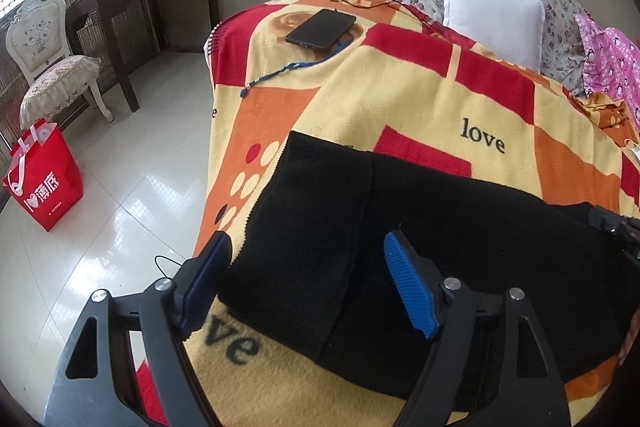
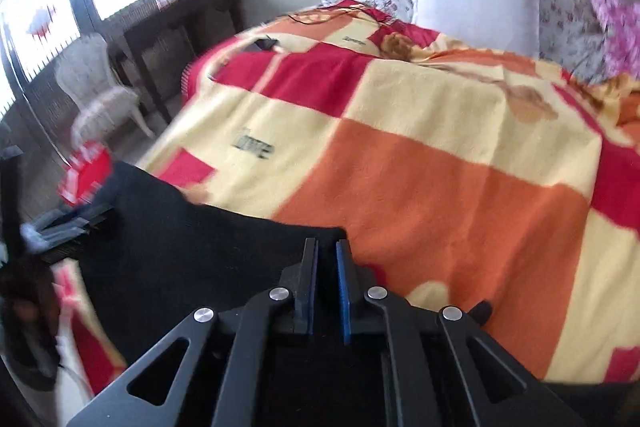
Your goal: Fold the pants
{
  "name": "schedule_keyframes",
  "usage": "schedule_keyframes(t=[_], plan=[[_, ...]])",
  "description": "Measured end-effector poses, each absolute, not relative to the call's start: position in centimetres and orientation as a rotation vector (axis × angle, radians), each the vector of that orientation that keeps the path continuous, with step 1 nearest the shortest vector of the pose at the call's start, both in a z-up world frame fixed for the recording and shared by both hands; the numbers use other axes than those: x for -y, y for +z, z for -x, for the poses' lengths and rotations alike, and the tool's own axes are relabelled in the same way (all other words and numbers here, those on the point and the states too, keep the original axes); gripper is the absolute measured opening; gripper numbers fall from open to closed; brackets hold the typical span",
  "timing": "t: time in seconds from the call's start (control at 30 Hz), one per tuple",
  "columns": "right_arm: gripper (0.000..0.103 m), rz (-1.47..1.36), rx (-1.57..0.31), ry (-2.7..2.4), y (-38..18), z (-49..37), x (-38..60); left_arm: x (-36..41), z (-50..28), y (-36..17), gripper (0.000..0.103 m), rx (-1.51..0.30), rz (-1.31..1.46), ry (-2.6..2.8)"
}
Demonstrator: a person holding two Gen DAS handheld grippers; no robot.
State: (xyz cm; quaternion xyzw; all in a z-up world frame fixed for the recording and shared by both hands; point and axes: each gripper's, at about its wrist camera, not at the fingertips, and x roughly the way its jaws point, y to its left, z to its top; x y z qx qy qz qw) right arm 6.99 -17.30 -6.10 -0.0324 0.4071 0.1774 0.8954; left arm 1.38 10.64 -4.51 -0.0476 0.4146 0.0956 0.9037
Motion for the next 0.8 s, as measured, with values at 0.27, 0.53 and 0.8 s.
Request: schedule_keyframes(t=[0.27, 0.53, 0.8], plan=[[0.023, -0.006, -0.825, 0.376, -4.7, -6.0, 18.6, -10.3, -0.6, -3.5, 0.079, -0.846, 0.08, 0.206], [0.034, 0.014, -0.796, 0.542, -2.5, -0.1, 17.0, -9.1, 1.2, -0.7, 0.079, -0.775, 0.08, 0.192], [0.037, 0.061, -0.917, 0.619, -6.9, 1.9, 13.1, -7.8, 2.0, 0.3, 0.079, -0.758, 0.066, 0.174]])
